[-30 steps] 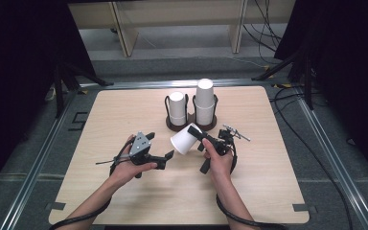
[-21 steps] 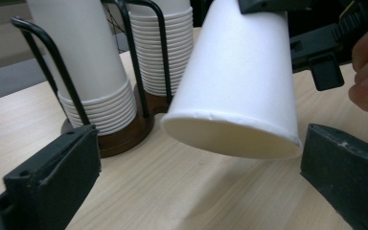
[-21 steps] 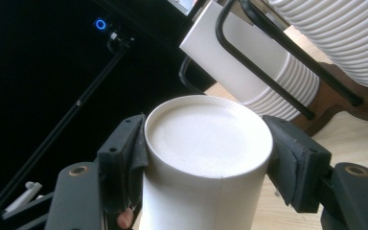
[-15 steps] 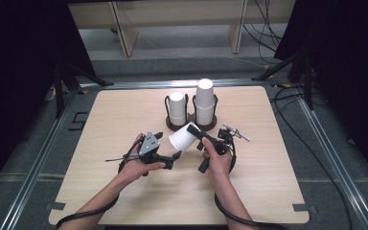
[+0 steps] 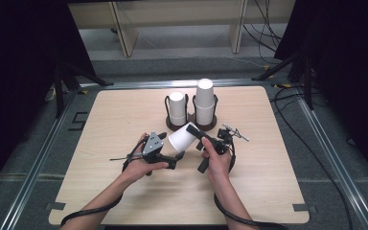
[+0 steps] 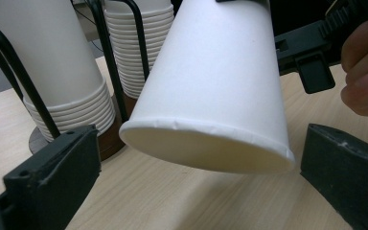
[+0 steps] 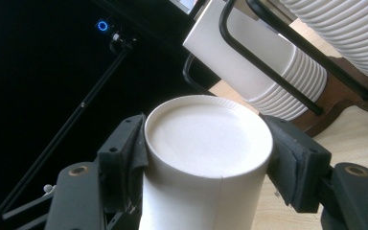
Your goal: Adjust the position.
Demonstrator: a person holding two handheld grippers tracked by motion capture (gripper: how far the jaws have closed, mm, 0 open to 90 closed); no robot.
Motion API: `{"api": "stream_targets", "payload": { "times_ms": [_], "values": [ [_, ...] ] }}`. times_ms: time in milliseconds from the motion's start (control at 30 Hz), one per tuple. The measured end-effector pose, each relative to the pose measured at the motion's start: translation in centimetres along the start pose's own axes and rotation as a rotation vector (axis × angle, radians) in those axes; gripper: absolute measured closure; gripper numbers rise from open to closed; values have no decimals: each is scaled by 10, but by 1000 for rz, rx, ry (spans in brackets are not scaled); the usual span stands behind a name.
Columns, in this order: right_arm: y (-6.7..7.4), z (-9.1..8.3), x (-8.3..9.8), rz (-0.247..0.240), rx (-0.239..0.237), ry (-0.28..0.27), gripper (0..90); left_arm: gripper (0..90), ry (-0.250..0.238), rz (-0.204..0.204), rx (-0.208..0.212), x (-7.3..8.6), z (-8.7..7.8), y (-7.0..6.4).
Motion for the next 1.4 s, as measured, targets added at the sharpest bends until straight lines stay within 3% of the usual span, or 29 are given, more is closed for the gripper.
{"api": "stream_targets", "payload": {
  "times_ms": [33,100,133,200,400,433,467,500,533,700,800,1033,1100,1267,1300,1400],
  "values": [
    [2,-1,0,36,-9,8,356,0,-5,1,2,0,1,0],
    [2,-1,0,35,-15,10,355,0,0,3,3,1,2,0],
    [-1,-1,0,-1,-4,-1,355,0,-6,0,5,1,3,0],
    [-1,-1,0,-5,-2,-1,355,0,0,-1,6,1,4,-1],
    [1,0,0,36,-5,2,356,0,-27,0,6,1,8,-1],
    [-1,0,-1,20,-20,-1,356,0,-23,1,5,1,7,-1],
    [1,0,-1,49,-10,4,356,0,-14,6,3,1,7,-1],
    [1,0,-1,49,-11,2,356,0,-19,5,5,1,7,-1],
    [-2,-1,-2,19,-6,-2,356,0,-23,4,4,1,7,-1],
    [-2,0,-2,16,-7,1,355,0,-41,3,1,0,8,-1],
    [-2,0,-2,18,-7,0,356,0,-28,9,1,0,8,-1],
    [-1,1,0,56,-10,6,355,0,-34,4,-4,1,10,-1],
    [-3,1,0,31,-24,0,356,0,-32,6,-3,1,10,-1],
    [-2,0,-1,38,-10,2,356,18,-41,5,-2,-1,11,-2],
    [0,0,-1,70,-11,6,355,24,-64,1,5,-2,13,-2],
    [1,0,-1,76,-12,9,356,37,-55,2,3,-3,11,-2]
  ]
}}
Point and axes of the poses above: each handheld gripper's, and its own axes: z roughly forward along the jaws, x roughly out of its underside, y roughly to its left, the point moved 4 cm from there along z, roughly forward along the jaws, and after that the axes turned 3 degrees about x, right-handed, at the moved point
